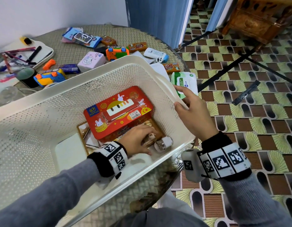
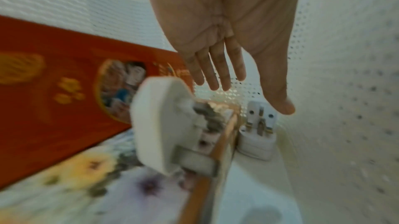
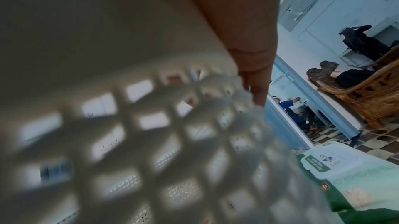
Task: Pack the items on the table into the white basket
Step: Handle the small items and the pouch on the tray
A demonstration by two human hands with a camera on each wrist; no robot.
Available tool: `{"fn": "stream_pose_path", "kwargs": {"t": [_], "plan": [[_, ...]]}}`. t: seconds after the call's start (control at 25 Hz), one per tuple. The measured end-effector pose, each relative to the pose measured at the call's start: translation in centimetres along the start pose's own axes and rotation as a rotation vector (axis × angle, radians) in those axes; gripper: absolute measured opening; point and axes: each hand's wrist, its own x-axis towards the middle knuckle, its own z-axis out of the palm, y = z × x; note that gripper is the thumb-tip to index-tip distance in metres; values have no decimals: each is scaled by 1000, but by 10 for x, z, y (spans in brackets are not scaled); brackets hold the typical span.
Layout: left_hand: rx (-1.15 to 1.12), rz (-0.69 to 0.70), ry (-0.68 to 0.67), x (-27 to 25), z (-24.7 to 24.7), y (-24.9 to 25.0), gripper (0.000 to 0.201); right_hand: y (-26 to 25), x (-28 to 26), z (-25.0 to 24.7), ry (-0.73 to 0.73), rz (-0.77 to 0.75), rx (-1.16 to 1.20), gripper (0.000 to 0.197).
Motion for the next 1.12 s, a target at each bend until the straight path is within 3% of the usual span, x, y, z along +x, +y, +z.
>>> {"fn": "stream_pose_path", "kwargs": {"t": [0.28,0.52,0.68,0.76,0.84,1.0,1.12], "plan": [[175,-162,-145,-41,-19,-25,62,6,3,1,-8,-8,21,49],[-66,-243,22,-46,-8,-26,54,7,2,2,-22,-7,36,49],[-314,-242,97,-23,-5,-5,67,6,1,1,-12,-8,15,46],[-356,-274,157,-5,-2,2,53,4,0,2,-7,-5,-1,44],[-283,-246,227,10,-1,7,40,4,0,3,-2,7,9,43],[-53,-232,262,35,6,14,42,5,1,3,3,7,26,43],[37,-216,282,44,12,12,29,5,1,3,3,0,38,43]]}}
